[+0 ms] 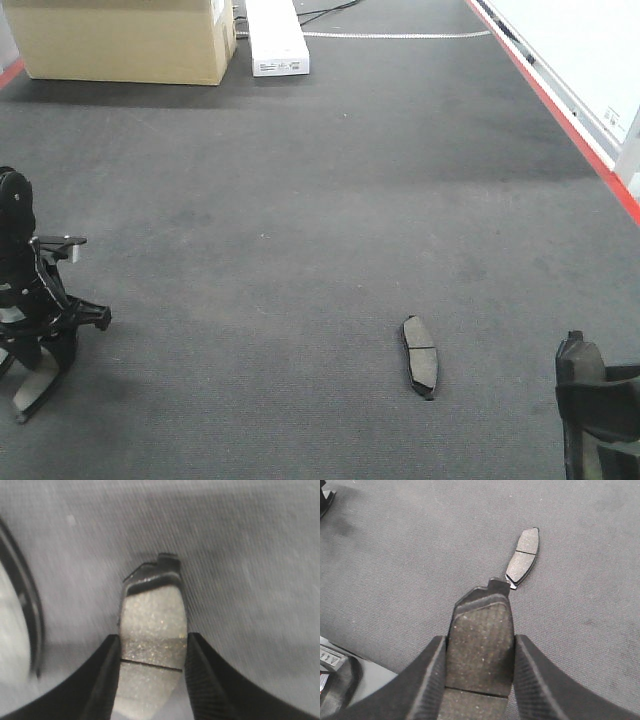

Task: Move and align brake pads A on conveyor
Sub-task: 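Lower the left gripper's pad onto the belt beside the far pad, then open the left gripper and raise it away from the pads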

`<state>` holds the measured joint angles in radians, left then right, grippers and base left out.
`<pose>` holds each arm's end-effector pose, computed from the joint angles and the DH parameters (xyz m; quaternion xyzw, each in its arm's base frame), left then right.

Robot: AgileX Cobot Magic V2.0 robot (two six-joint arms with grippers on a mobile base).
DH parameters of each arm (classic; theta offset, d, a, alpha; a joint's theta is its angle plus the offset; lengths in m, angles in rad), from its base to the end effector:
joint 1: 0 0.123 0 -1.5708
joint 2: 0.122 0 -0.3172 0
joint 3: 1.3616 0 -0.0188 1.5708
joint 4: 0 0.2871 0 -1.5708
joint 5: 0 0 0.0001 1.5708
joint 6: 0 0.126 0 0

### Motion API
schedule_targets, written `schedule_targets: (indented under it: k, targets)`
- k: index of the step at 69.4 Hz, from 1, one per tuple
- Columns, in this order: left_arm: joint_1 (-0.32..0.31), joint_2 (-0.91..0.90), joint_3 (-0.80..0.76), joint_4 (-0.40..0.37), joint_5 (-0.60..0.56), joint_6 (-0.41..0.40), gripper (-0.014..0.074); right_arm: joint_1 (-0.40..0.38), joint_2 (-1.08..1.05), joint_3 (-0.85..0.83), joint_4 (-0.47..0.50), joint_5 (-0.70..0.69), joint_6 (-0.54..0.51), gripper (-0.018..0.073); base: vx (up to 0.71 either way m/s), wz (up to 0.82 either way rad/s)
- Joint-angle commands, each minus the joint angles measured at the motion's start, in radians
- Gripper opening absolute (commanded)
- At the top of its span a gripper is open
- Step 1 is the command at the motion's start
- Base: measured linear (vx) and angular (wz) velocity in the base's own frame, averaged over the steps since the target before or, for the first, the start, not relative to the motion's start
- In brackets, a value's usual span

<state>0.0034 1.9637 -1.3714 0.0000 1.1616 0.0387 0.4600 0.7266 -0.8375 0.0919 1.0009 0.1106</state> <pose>0.4044 0.0014 0.1512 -0.0176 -0.9987 0.0010 0.0479 0.1350 0.0778 0.3457 -0.1526 0.9136 0.1486 0.3464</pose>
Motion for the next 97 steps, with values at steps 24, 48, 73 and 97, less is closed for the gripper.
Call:
schedule_targets:
  k: [24, 48, 73, 97]
  targets:
    - [-0.001, -0.052, -0.135, 0.000, -0.023, -0.031, 0.0116, -0.001, -0.001, -0.028, 0.003, -0.068, -0.009, -0.0010, 0.00, 0.00]
    - [-0.001, -0.051, -0.135, 0.000, -0.009, -0.031, 0.0375, -0.001, -0.001, -0.028, 0.003, -0.068, -0.009, -0.0010, 0.00, 0.00]
    - [-0.001, -0.133, -0.175, 0.000, 0.008, -0.028, 0.0504, -0.001, -0.001, -0.028, 0.003, -0.068, -0.009, -0.0010, 0.00, 0.00]
    - [-0.001, -0.464, -0.178, 0.006, -0.003, 0.005, 0.0504, -0.001, -0.001, -0.028, 0.003, -0.069, -0.009, -0.0010, 0.00, 0.00]
